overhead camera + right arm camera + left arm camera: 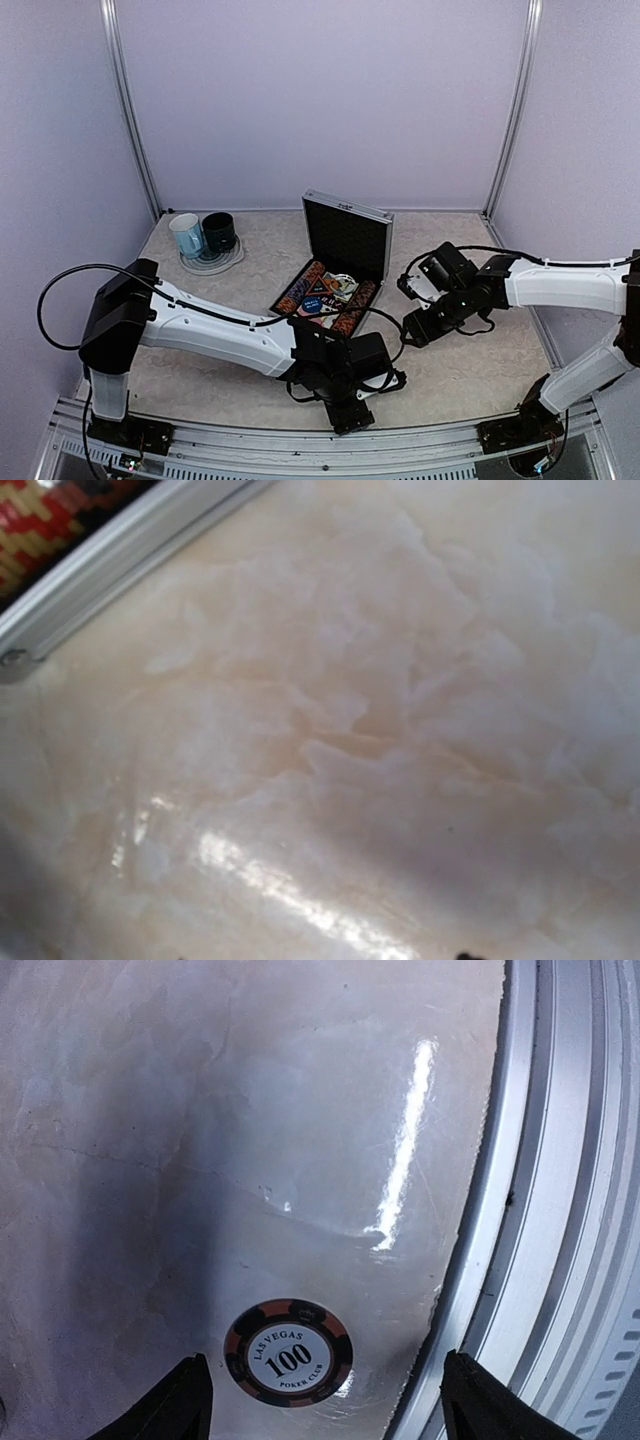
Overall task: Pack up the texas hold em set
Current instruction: Pick up the pile of poker chips from the center of the board.
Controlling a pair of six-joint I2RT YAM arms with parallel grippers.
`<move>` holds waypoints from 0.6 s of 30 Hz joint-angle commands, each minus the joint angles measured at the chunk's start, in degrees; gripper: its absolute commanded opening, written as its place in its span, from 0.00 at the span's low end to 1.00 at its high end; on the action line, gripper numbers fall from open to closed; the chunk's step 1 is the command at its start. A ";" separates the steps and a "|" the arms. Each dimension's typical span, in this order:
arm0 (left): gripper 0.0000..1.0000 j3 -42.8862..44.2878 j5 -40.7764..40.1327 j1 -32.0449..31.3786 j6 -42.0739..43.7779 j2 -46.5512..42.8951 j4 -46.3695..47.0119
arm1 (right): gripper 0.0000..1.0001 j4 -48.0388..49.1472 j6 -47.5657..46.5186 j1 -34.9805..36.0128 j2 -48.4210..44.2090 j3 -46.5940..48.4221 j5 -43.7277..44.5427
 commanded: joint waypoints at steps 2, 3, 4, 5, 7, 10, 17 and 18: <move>0.76 2.95 -2.20 0.21 1.82 2.05 -3.07 | 0.56 1.92 -0.15 -0.20 -0.46 -1.19 -2.21; 0.76 3.17 -2.23 0.22 1.81 2.23 -3.33 | 0.56 2.00 -0.24 -0.19 -0.20 -1.29 -2.45; 0.74 3.34 -2.15 0.23 1.91 2.40 -3.48 | 0.55 2.21 -0.35 -0.18 0.06 -1.34 -2.71; 0.74 3.62 -2.05 0.30 1.89 2.49 -3.61 | 0.55 2.29 -0.37 -0.12 0.27 -1.38 -2.87; 0.72 3.85 -1.99 0.36 2.04 2.93 -4.06 | 0.55 2.40 -0.51 -0.12 0.48 -1.38 -2.97; 0.69 4.32 -1.25 0.82 2.32 3.64 -4.66 | 0.55 2.79 -0.71 -0.17 0.66 -1.31 -3.33; 0.67 7.37 -1.60 1.23 3.70 5.53 -8.12 | 0.54 3.33 -0.94 -0.05 1.53 -1.45 -4.07; 0.67 7.61 -1.58 1.40 3.72 5.66 -8.39 | 0.54 3.27 -0.99 -0.06 1.62 -1.57 -4.09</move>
